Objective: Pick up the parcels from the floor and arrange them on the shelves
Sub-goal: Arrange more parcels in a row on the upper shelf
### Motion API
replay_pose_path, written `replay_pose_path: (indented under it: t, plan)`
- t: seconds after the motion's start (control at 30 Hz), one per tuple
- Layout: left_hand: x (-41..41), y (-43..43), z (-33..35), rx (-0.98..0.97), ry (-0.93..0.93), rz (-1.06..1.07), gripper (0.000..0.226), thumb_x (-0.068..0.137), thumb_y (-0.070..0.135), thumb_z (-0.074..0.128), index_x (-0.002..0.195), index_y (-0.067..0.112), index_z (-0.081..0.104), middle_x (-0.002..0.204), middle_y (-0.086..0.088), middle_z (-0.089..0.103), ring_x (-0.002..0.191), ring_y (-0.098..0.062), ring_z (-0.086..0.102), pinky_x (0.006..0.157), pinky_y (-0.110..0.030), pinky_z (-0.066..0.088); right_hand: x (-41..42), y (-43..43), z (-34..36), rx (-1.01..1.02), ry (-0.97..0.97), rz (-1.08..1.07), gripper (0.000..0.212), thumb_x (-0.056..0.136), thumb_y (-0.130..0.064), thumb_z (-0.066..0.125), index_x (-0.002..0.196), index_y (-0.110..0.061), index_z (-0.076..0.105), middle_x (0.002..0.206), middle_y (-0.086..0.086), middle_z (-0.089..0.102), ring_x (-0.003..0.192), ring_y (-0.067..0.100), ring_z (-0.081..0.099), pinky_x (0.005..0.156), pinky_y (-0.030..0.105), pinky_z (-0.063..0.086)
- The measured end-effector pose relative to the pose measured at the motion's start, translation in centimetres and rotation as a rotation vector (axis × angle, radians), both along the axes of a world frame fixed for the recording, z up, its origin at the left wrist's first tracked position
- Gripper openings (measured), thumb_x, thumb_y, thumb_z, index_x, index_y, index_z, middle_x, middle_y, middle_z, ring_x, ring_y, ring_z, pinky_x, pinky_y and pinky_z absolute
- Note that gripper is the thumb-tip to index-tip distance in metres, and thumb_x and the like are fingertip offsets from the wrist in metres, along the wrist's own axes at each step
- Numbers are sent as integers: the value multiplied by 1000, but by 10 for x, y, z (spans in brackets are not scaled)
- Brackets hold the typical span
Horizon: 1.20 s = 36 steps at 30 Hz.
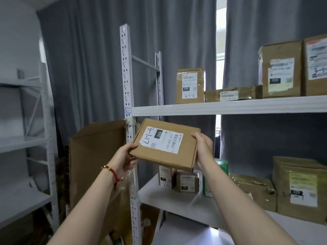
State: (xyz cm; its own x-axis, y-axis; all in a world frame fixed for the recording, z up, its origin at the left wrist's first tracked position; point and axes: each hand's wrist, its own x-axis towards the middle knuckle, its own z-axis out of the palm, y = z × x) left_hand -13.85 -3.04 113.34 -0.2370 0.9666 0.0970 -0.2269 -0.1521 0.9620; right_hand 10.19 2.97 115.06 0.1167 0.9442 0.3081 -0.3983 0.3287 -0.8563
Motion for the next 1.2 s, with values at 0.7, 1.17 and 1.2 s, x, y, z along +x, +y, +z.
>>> replay_pose_path:
  t: [0.7,1.17,1.2]
  plan:
    - [30,80,61,379,-364,26,26,101,9,50,123,-5,50,111,-27,67,85,-33,73,70,-36,62,-42,94,97,170,-17,153,22,90,-13,67,112,-9,64,101,7,73,85,17,72,70,29,59]
    - [40,119,81,362,-93,282,36,95,22,63,126,5,56,111,-13,71,79,-22,72,51,-23,56,-61,119,148,371,-323,-129,5,86,-17,72,91,-18,70,98,2,75,85,15,67,81,30,54]
    - [38,122,83,373,-132,281,34,95,18,63,124,2,57,110,-15,71,81,-24,73,53,-23,58,-63,121,151,373,-364,-153,7,86,-19,72,94,-16,72,97,1,74,88,17,67,82,31,54]
